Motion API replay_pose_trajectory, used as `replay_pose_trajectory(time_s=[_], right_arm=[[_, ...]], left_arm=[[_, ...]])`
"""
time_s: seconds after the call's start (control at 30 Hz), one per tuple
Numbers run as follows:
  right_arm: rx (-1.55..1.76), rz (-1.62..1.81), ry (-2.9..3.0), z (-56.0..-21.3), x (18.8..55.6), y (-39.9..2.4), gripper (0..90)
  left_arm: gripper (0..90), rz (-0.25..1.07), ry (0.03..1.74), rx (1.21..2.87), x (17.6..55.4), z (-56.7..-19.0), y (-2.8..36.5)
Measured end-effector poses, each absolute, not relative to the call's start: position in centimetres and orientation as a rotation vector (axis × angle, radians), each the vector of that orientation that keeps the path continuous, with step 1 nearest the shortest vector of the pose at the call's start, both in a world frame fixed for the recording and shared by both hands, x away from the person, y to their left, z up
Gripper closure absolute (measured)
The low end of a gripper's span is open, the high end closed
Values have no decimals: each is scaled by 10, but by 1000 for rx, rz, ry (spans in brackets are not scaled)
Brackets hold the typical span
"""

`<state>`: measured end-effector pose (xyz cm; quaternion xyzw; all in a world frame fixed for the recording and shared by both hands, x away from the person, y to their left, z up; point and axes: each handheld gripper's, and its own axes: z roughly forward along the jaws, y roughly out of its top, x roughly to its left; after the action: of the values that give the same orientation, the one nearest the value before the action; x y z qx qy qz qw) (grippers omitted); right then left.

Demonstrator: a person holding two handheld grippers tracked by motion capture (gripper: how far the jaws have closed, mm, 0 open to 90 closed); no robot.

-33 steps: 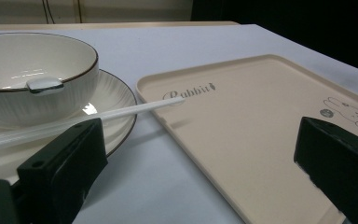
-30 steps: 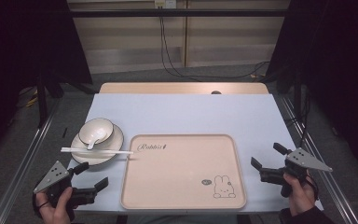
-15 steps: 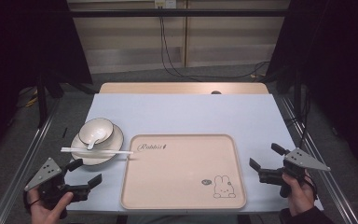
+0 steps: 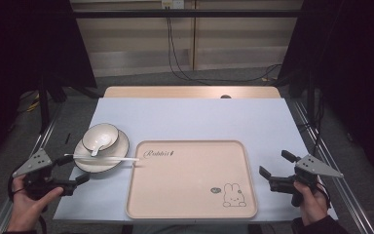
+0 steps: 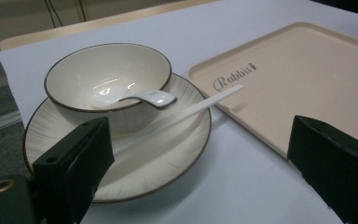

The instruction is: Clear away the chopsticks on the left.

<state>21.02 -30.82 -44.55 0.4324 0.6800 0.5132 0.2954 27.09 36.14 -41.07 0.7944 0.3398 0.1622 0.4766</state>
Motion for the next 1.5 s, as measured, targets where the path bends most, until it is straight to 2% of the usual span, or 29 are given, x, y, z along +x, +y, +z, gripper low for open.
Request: replay_pose_trajectory(time_s=[0.27,0.37,0.57,0.9,1.03,1.5], right_arm=[[1149,1362,1821,-446,210,-308,1],[1153,1362,1816,-446,209,-308,1],[1144,1362,1822,-446,210,-307,1],[1130,1355,1844,-446,210,-306,1],[1140,1363,1842,-446,210,-306,1],[1144,1370,1844,-447,210,-306,1]], left_arm=[[130,376,755,2023,299,-413,373],[189,350,694,2071,311,-416,380],[405,375,630,2123,329,-425,392],[628,319,524,2234,346,-433,385],[653,304,501,2267,351,-436,382],[643,337,469,2345,359,-442,386]])
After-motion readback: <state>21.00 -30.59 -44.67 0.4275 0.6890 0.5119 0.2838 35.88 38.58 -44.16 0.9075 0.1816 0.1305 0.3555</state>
